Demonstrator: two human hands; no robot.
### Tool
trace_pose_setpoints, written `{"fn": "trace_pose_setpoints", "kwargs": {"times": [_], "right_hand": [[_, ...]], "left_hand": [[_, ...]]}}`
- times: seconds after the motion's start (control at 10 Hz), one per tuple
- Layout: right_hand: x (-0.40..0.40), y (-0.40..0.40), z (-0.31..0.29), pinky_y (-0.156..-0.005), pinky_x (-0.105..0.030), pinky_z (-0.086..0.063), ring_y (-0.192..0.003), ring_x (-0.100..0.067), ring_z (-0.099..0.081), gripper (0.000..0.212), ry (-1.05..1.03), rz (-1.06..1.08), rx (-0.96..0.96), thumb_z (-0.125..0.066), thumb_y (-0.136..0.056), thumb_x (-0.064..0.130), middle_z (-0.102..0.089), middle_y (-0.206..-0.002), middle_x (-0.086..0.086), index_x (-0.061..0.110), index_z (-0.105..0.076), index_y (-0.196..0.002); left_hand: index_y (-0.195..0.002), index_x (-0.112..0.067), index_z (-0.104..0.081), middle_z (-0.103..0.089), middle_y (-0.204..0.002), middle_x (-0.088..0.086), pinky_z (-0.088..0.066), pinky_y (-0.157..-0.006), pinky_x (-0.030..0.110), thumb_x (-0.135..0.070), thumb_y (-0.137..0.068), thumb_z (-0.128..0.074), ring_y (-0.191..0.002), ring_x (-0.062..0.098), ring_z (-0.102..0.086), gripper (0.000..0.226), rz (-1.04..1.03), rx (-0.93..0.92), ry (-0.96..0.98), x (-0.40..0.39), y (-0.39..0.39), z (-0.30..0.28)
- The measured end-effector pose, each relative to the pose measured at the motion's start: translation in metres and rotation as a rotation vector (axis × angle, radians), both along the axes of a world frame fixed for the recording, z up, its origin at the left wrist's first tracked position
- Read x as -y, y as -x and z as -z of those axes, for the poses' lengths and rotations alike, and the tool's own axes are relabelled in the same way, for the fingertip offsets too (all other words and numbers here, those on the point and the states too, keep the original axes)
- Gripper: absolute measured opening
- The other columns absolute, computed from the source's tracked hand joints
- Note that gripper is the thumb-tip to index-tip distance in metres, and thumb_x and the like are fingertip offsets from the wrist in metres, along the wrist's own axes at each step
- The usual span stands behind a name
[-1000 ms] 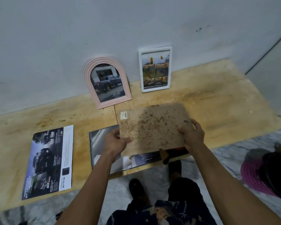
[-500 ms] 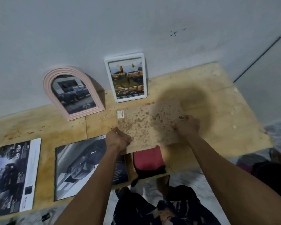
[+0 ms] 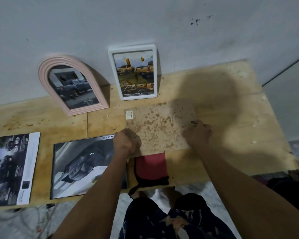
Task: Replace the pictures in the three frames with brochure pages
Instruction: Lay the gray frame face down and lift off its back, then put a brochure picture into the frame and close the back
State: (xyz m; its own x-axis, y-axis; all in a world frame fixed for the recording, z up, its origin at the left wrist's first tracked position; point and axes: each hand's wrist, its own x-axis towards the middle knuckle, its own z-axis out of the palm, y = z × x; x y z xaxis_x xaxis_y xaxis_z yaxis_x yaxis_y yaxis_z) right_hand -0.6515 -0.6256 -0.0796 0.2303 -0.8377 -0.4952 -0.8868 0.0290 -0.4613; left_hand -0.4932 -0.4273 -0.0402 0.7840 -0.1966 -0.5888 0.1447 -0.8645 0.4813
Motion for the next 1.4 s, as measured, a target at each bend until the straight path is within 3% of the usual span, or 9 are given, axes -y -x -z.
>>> {"fn": "trace_pose_setpoints", "kwargs": {"times": [0.2,0.3,0.5,0.7,0.8,0.9,1.0,1.1,1.4], "right_hand": [[-0.008,-0.006,-0.013,-0.106,-0.047,-0.036,-0.131,-0.035,-0.026,0.049,-0.001,0.003,-0.065,-0.058,-0.088,0.025,-0.030,-0.140,-0.012,0.019,-0.043,-0.134],[-0.028,-0.015,-0.027,-0.102,-0.048,-0.038,-0.128,-0.034,-0.030,0.053,0.166,-0.059,-0.075,-0.060,-0.084,0.022,-0.034,-0.139,-0.011,0.018,-0.042,-0.134],[-0.100,-0.049,-0.031,-0.100,-0.047,-0.045,-0.121,-0.034,-0.047,0.047,0.130,-0.313,0.181,-0.056,-0.086,0.016,-0.053,-0.129,-0.014,0.011,-0.052,-0.132],[-0.188,-0.077,-0.032,-0.085,-0.028,-0.049,-0.105,-0.028,-0.058,0.030,0.013,-0.437,0.267,-0.059,-0.078,-0.004,-0.065,-0.107,-0.010,0.004,-0.068,-0.104],[-0.227,-0.083,-0.035,-0.063,-0.023,-0.039,-0.069,-0.017,-0.054,0.022,-0.049,-0.459,0.238,-0.051,-0.078,-0.005,-0.055,-0.074,0.003,0.016,-0.056,-0.071],[-0.260,-0.085,-0.033,-0.048,-0.016,-0.033,-0.058,-0.008,-0.045,0.027,-0.055,-0.393,0.230,-0.048,-0.081,-0.004,-0.045,-0.064,0.010,0.018,-0.047,-0.066],[-0.283,-0.088,-0.025,-0.050,-0.015,-0.039,-0.064,-0.018,-0.056,0.017,-0.066,-0.261,0.223,-0.048,-0.077,-0.006,-0.056,-0.068,-0.001,0.008,-0.054,-0.070],[-0.297,-0.094,-0.015,-0.066,-0.034,-0.053,-0.075,-0.024,-0.058,0.017,-0.029,-0.206,0.188,-0.046,-0.068,0.007,-0.059,-0.084,-0.009,0.008,-0.057,-0.080],[-0.309,-0.104,-0.016,-0.088,-0.035,-0.042,-0.110,-0.034,-0.047,0.031,0.004,-0.248,0.060,-0.051,-0.075,-0.001,-0.052,-0.118,-0.019,0.003,-0.057,-0.106]], "left_hand": [[-0.067,-0.022,-0.061,-0.059,-0.069,-0.011,-0.042,-0.063,0.014,-0.007,-0.079,-0.073,-0.074,0.004,-0.054,0.023,-0.018,0.010,0.050,-0.003,0.006,-0.006],[-0.085,-0.018,-0.071,-0.071,-0.084,-0.001,-0.046,-0.069,0.019,-0.021,-0.081,-0.078,-0.083,0.014,-0.066,0.009,-0.001,0.089,0.063,-0.020,0.008,-0.010],[-0.125,-0.008,-0.066,-0.070,-0.121,0.010,-0.049,-0.095,0.031,-0.017,-0.086,-0.076,-0.112,0.026,-0.065,0.042,-0.048,0.161,-0.021,-0.100,0.000,-0.023],[-0.106,-0.016,-0.069,-0.074,-0.100,0.010,-0.058,-0.076,0.039,-0.030,-0.077,-0.077,-0.091,0.030,-0.070,0.033,-0.043,0.207,-0.160,-0.210,-0.026,0.000],[-0.102,-0.021,-0.067,-0.068,-0.100,0.006,-0.055,-0.075,0.036,-0.050,-0.068,-0.075,-0.090,0.027,-0.067,0.045,-0.021,0.210,-0.221,-0.252,-0.042,0.017],[-0.123,-0.018,-0.062,-0.055,-0.126,0.012,-0.052,-0.094,0.044,-0.038,-0.073,-0.080,-0.112,0.035,-0.056,0.056,0.041,0.210,-0.220,-0.263,-0.049,0.001],[-0.128,-0.019,-0.054,-0.045,-0.136,0.011,-0.048,-0.094,0.047,-0.043,-0.077,-0.078,-0.125,0.035,-0.043,0.061,0.095,0.220,-0.268,-0.270,-0.059,0.003],[-0.123,-0.019,-0.050,-0.044,-0.135,0.009,-0.048,-0.091,0.048,-0.051,-0.074,-0.078,-0.125,0.034,-0.040,0.066,0.126,0.234,-0.299,-0.274,-0.067,0.010],[-0.130,-0.012,-0.047,-0.046,-0.134,0.014,-0.043,-0.101,0.052,-0.041,-0.075,-0.082,-0.128,0.035,-0.040,0.072,-0.008,0.181,-0.225,-0.272,-0.085,0.017]]}}
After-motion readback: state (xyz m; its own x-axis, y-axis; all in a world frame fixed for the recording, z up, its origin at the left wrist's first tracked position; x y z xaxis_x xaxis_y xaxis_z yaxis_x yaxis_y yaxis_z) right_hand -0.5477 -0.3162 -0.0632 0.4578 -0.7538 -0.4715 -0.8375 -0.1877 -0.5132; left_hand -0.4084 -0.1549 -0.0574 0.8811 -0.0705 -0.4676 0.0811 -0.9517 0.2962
